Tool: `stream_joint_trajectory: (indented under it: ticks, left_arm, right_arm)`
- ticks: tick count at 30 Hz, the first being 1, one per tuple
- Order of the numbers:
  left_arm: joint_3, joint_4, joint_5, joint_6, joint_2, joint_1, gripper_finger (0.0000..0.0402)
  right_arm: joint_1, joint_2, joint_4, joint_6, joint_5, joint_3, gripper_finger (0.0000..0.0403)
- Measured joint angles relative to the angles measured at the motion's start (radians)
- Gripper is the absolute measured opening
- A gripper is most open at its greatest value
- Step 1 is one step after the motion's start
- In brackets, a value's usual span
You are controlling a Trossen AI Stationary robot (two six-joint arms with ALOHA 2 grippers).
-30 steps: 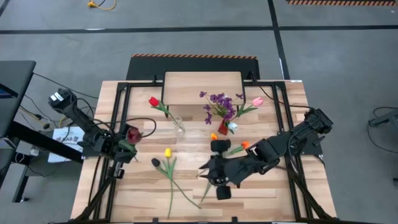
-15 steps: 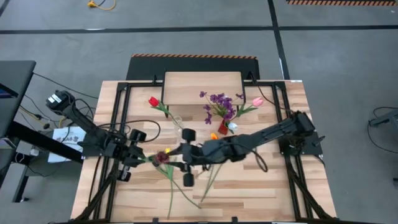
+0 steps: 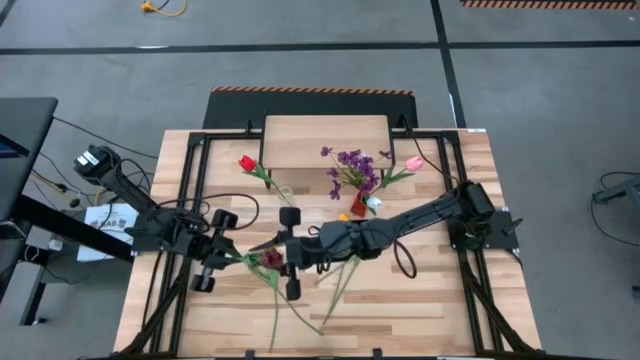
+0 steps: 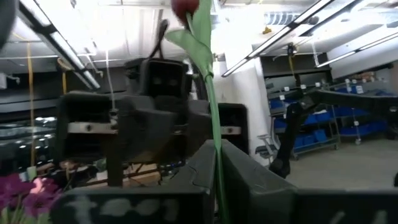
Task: Pick and place flowers into a vace then onto a shelf
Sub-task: Put the dark red flower into the transparent flower vase
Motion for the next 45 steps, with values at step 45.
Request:
stream_joint_trajectory:
  ticks: [45]
  left_arm:
    - [0.001, -0.04, -0.004, -0.044, 0.0, 0.057, 0.0]
  right_arm:
    - [-0.023, 0.0, 0.063, -0.09, 0.023, -0.001, 0.0107]
